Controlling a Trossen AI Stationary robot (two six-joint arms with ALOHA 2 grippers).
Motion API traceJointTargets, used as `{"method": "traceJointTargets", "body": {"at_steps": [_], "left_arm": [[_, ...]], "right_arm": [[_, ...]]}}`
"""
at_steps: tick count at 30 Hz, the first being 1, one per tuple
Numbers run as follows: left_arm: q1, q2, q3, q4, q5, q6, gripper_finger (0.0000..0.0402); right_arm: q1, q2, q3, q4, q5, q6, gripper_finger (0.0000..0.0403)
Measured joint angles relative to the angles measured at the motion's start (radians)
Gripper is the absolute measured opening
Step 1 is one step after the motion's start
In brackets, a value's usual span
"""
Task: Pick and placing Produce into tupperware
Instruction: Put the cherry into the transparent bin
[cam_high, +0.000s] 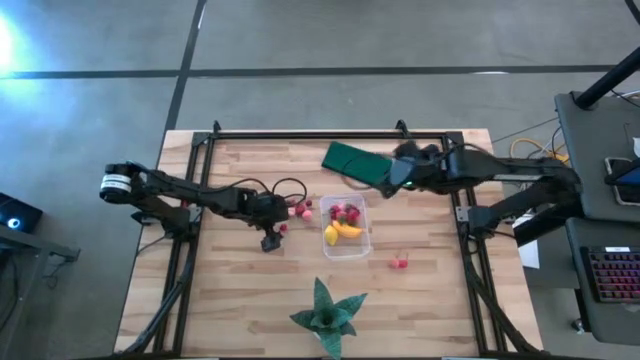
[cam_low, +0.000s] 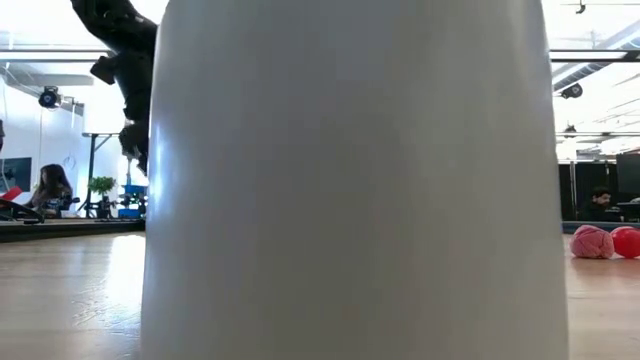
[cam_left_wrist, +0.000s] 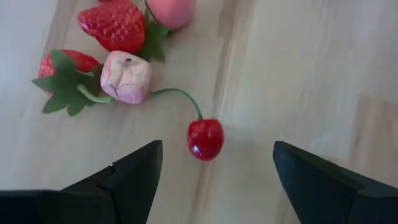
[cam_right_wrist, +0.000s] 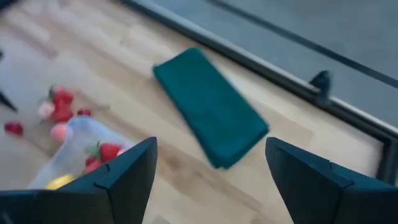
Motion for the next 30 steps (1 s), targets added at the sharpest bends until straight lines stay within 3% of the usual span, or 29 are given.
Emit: {"method": "traceJointTargets", "body": {"at_steps": [11,30], "left_arm": [[0.0,0.089,0.004,0.061,-0.02,0.08,0.0211],[0.0,0.129,0.013,0.089,-0.027,0.078,0.0076]], "right_arm": [[0.0,-0.143,-0.001,-0.106,0.077,0.118,0.0285],[0.0,-0.127,-0.023,-0.149,0.076,0.128,0.0281]]}}
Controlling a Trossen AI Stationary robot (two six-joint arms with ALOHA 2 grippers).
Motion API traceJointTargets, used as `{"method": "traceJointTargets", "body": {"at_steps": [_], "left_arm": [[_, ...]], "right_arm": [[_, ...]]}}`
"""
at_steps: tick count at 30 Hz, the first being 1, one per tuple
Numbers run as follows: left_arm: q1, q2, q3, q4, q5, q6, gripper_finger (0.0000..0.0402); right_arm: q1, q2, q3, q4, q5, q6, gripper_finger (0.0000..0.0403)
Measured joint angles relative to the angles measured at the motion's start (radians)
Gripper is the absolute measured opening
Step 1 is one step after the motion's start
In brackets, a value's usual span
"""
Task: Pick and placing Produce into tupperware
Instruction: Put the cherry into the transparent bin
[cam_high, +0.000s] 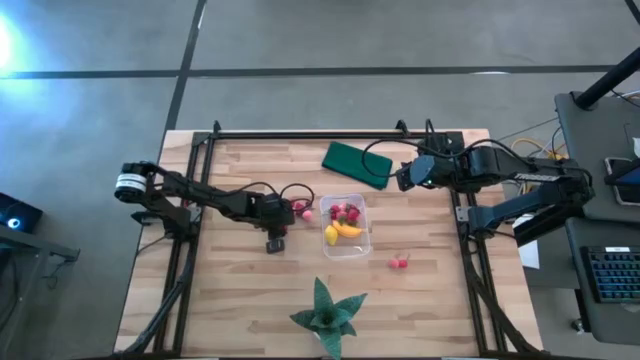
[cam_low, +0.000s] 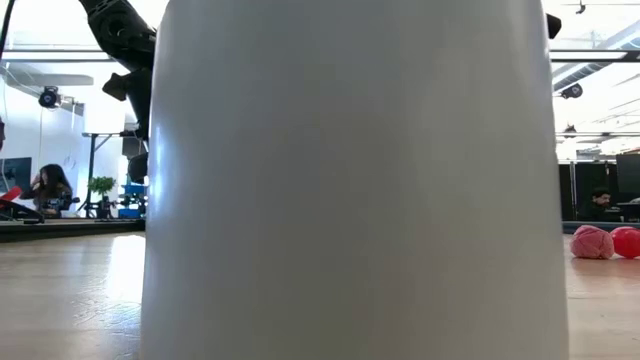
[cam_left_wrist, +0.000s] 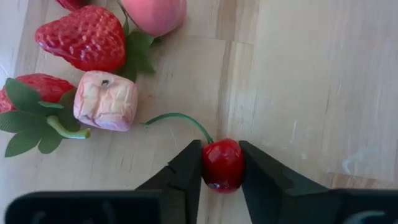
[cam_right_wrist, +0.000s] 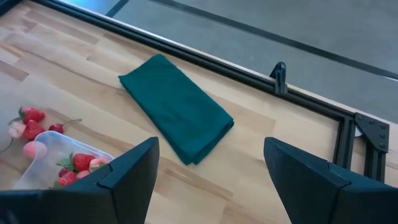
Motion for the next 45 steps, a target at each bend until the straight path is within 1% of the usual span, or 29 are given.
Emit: {"method": "traceJointTargets", "body": {"at_steps": [4,8,10,14,19,22,25,27,29,31,33,37,39,41,42,45], "left_arm": [[0.0,-0.013,0.017,-0.021,-0.011,-0.002,0.0069],[0.002,-0.056,0.076,-0.01,-0.027,0.04,0.0067],[0.006,-0.068,0.113,-0.011,-0.047,0.086,0.0067],[0.029,-0.076,0.193,0.016,-0.04,0.22,0.0067],[0.056,-0.045,0.252,0.123,0.075,0.357,0.0066],[0.064,0.009,0.291,0.207,0.133,0.422,0.0066],[0.066,0.088,0.34,0.207,0.188,0.442,0.0066],[0.066,0.134,0.371,0.205,0.19,0.442,0.0068],[0.066,0.176,0.413,0.212,0.192,0.442,0.0078],[0.066,0.201,0.438,0.208,0.192,0.436,0.0098],[0.066,0.221,0.46,0.214,0.192,0.418,0.0124],[0.066,0.212,0.466,0.193,0.191,0.415,0.018],[0.066,0.186,0.463,0.126,0.171,0.414,0.0203],[0.065,0.158,0.465,0.054,0.116,0.384,0.022],[0.065,0.14,0.464,-0.009,0.087,0.353,0.0226],[0.067,0.09,0.462,-0.163,0.029,0.257,0.0233]], "right_arm": [[0.0,0.0,0.0,0.0,0.0,0.0,0.0278],[0.0,0.0,0.0,0.0,0.0,0.008,0.0279],[0.0,0.0,0.0,0.0,-0.001,0.017,0.0278],[0.0,0.0,0.0,0.001,-0.008,0.028,0.0277],[0.0,0.0,0.0,0.001,-0.011,0.064,0.0277],[0.0,-0.001,-0.002,0.001,-0.035,0.075,0.0277],[0.0,-0.001,-0.004,0.001,-0.067,0.079,0.0276],[0.0,-0.001,-0.006,0.001,-0.092,0.082,0.0276],[0.0,-0.001,-0.008,0.0,-0.12,0.089,0.0277],[0.001,-0.001,-0.011,0.001,-0.148,0.097,0.0276],[0.003,-0.001,-0.016,0.0,-0.171,0.097,0.0276],[0.019,-0.001,-0.021,0.0,-0.182,0.105,0.0275],[0.026,-0.001,-0.023,0.001,-0.184,0.105,0.0276],[0.027,-0.001,-0.028,0.001,-0.184,0.102,0.0278],[0.027,-0.001,-0.031,0.001,-0.186,0.096,0.0278],[0.035,-0.001,-0.054,0.002,-0.245,0.059,0.0277]]}}
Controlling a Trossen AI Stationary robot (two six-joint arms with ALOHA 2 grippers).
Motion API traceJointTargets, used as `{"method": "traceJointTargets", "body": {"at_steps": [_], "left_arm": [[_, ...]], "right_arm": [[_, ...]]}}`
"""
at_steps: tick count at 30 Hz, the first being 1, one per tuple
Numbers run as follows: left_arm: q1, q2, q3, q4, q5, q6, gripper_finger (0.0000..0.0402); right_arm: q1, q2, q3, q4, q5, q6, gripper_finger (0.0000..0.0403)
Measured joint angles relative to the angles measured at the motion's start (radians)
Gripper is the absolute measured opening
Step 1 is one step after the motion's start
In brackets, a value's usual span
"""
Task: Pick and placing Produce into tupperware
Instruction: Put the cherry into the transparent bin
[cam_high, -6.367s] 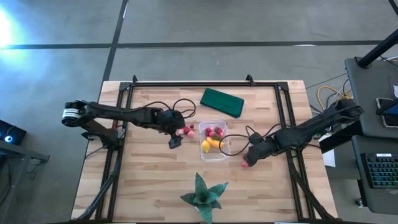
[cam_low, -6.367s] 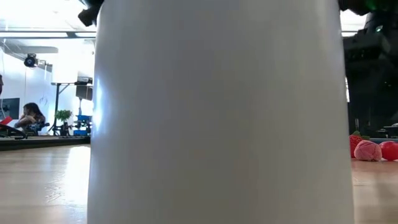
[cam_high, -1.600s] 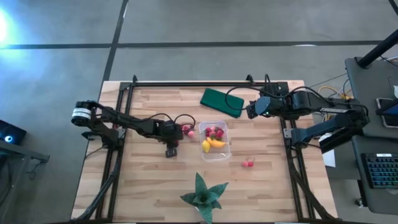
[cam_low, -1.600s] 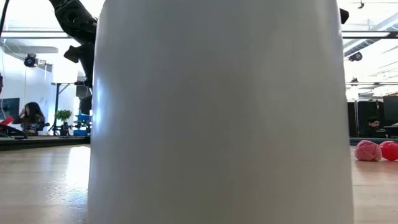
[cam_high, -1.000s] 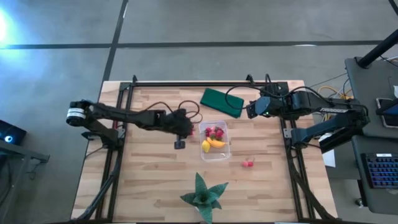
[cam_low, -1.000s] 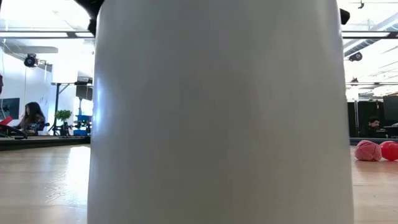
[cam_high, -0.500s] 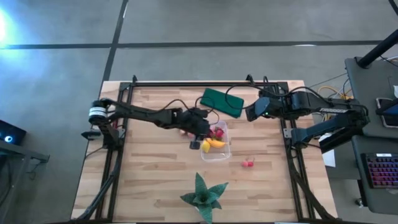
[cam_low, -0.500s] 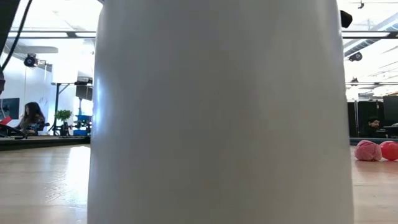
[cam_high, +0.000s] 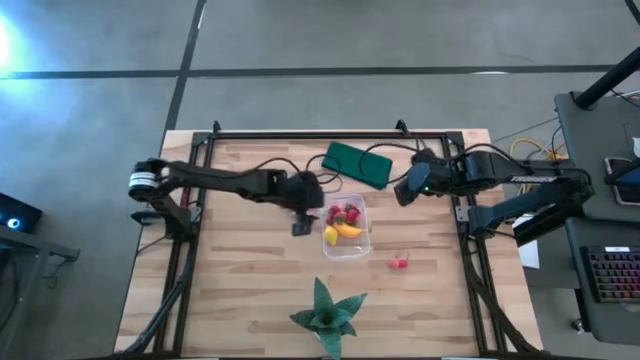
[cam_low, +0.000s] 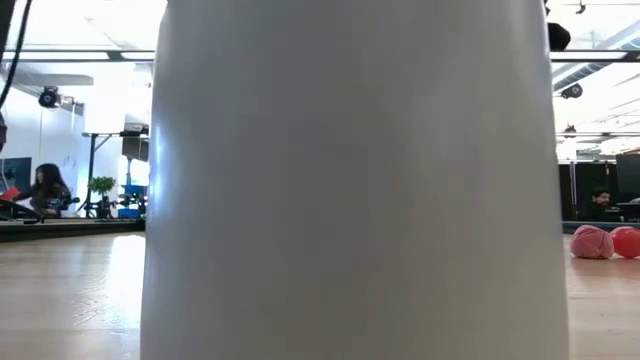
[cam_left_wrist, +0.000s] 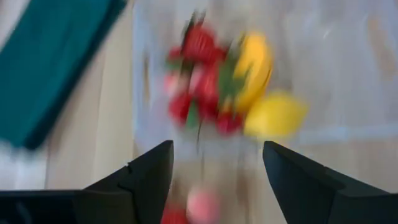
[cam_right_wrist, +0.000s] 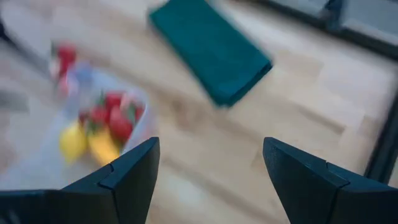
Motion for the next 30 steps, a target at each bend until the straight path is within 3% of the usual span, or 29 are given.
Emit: {"method": "traceJointTargets", "body": {"at_steps": [5,9,12,17,20,24,30], "left_arm": [[0.0,-0.072,-0.03,-0.167,-0.027,-0.075,0.0235],[0.0,-0.125,-0.077,-0.16,-0.027,-0.139,0.0235],[0.0,-0.152,-0.115,-0.152,-0.039,-0.185,0.0235],[0.0,-0.171,-0.167,-0.155,-0.047,-0.209,0.0235],[0.0,-0.17,-0.178,-0.154,-0.047,-0.208,0.0235],[0.0,-0.17,-0.183,-0.152,-0.047,-0.208,0.0235],[0.0,-0.171,-0.19,-0.152,-0.047,-0.208,0.0235]], "right_arm": [[0.067,0.0,-0.1,0.001,-0.21,-0.113,0.0274],[0.233,-0.01,-0.197,0.035,-0.261,-0.131,0.0274],[0.4,-0.023,-0.259,0.103,-0.226,-0.054,0.0272],[0.611,-0.014,-0.355,0.182,-0.063,0.086,0.0272],[0.647,0.009,-0.411,0.203,-0.059,0.163,0.0269],[0.661,0.044,-0.481,0.247,-0.132,0.228,0.0263],[0.662,0.134,-0.517,0.396,-0.196,0.069,0.0258]]}}
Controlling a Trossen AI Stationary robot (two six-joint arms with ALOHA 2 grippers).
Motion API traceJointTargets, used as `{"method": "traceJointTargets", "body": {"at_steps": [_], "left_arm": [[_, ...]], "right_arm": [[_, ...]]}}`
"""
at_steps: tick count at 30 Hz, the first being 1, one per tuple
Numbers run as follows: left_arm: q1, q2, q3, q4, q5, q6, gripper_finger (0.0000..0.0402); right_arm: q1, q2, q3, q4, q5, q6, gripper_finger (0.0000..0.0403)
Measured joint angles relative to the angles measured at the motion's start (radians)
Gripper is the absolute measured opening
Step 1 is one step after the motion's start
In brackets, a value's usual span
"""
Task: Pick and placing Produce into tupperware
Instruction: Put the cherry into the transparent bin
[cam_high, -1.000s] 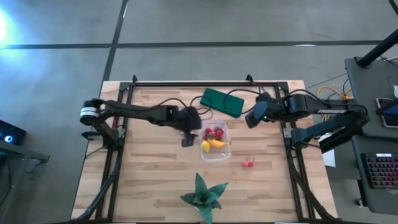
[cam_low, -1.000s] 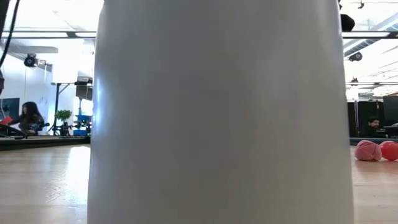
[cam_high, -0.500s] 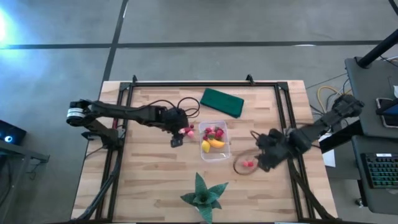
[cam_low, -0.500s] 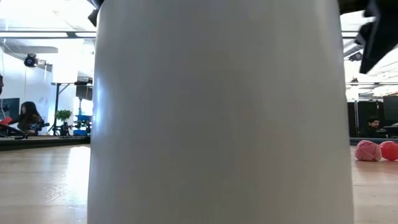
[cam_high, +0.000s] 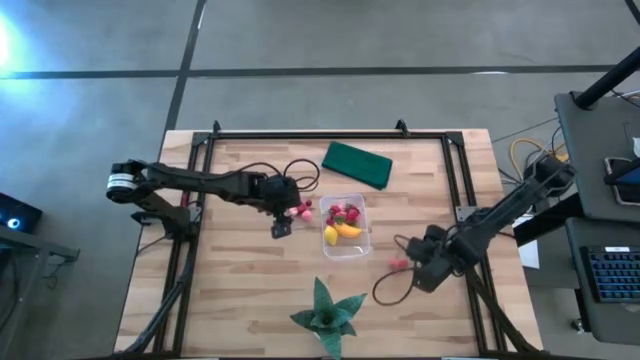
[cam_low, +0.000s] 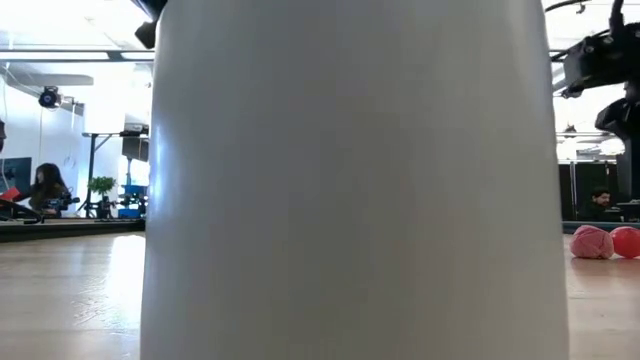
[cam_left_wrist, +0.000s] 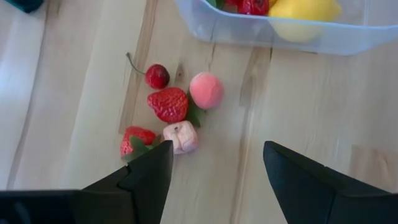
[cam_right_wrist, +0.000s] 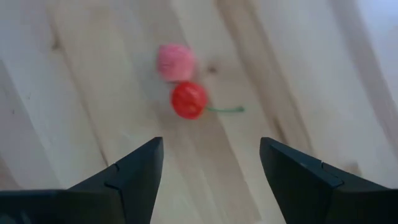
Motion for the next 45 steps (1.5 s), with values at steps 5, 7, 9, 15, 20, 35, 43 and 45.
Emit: {"method": "traceJointTargets", "body": {"at_steps": [5,7,9,15,20,35,43,45], "left_arm": [[0.0,-0.002,-0.017,0.0,0.0,0.0,0.0235],[0.0,-0.002,-0.026,0.0,0.0,0.0,0.0235],[0.0,-0.002,-0.034,0.0,0.0,0.0,0.0235],[0.0,-0.002,-0.039,0.0,0.001,0.0,0.0235],[0.0,-0.002,-0.039,0.001,0.001,0.001,0.0235],[0.0,-0.002,-0.041,0.001,0.001,0.001,0.0235],[0.0,-0.002,-0.041,0.001,0.001,0.001,0.0235],[0.0,-0.002,-0.041,0.002,0.0,0.001,0.0235]], "right_arm": [[0.0,0.091,0.007,0.053,-0.004,-0.094,0.0258],[0.0,0.121,0.008,0.054,-0.004,-0.103,0.0258],[0.0,0.146,0.008,0.054,0.002,-0.11,0.0258],[0.0,0.183,0.016,0.063,0.093,-0.15,0.0243],[0.0,0.186,0.027,0.115,0.1,-0.224,0.0228],[0.002,0.199,0.029,0.176,0.075,-0.243,0.0215],[0.002,0.236,0.028,0.194,0.074,-0.242,0.0192],[0.002,0.244,0.028,0.196,0.074,-0.241,0.0186]]}}
